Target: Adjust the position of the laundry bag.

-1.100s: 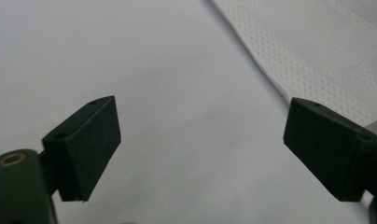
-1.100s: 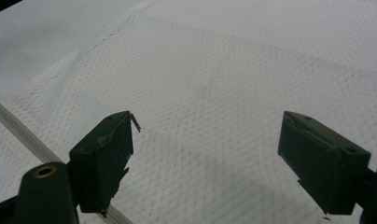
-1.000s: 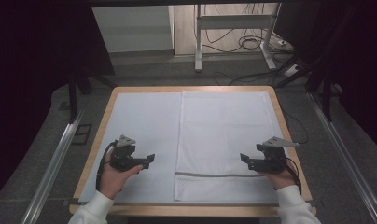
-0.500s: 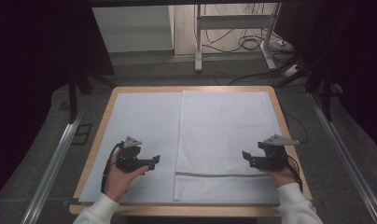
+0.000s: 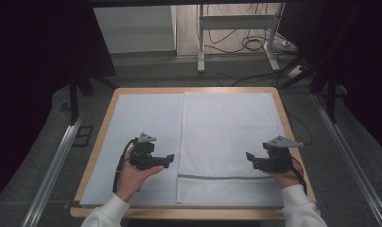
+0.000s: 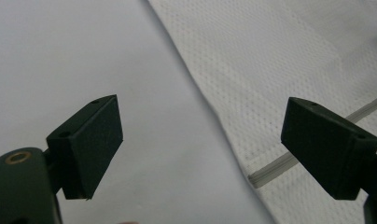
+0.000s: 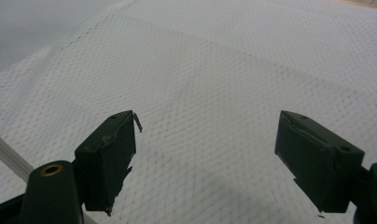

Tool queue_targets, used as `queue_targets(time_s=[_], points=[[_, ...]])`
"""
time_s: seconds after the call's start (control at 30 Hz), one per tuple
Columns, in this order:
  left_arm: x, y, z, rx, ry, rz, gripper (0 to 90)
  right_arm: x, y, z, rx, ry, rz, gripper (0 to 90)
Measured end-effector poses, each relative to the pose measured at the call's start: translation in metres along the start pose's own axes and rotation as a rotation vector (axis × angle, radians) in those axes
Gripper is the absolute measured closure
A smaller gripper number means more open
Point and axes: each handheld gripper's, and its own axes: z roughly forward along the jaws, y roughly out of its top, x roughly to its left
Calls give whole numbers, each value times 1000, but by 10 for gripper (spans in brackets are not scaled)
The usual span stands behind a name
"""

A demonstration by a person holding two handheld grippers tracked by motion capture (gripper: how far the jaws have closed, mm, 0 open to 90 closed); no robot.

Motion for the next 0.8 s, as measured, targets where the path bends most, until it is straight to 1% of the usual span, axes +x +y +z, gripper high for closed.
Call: queue_targets(time_s=[0.03, 0.07, 0.13, 0.27, 0.3, 0.43, 0.47, 0.5, 0.63, 0.73, 0.8], points=[[0, 0, 5, 16, 2, -1, 128, -1, 0, 0, 0, -4, 2, 198], [0, 0, 5, 16, 2, -1, 129, -1, 0, 0, 0, -4, 2, 198], [-3, 0, 11, 32, -8, 0, 136, -2, -1, -1, 2, -6, -3, 197], [-8, -1, 14, 51, -14, 8, 156, -2, -1, -1, 0, -9, -4, 196], [-11, -1, 16, 69, -25, 9, 165, -1, 0, -1, -2, -11, -4, 195], [-15, -2, 21, 88, -35, 11, 176, 1, 0, 0, 1, -13, -11, 191], [-16, -1, 24, 97, -45, 6, 178, 1, 0, 0, 3, -14, -11, 191], [-16, -1, 24, 97, -45, 6, 179, 1, 0, 0, 3, -14, -11, 191], [-19, 2, 33, 114, -57, 0, 183, 1, 0, 0, 1, -11, -6, 190], [-21, 2, 40, 130, -70, -12, 186, 0, 0, 1, 5, -13, -5, 190], [-23, 2, 44, 149, -78, -13, 207, 0, 0, 1, 6, -13, -4, 190]])
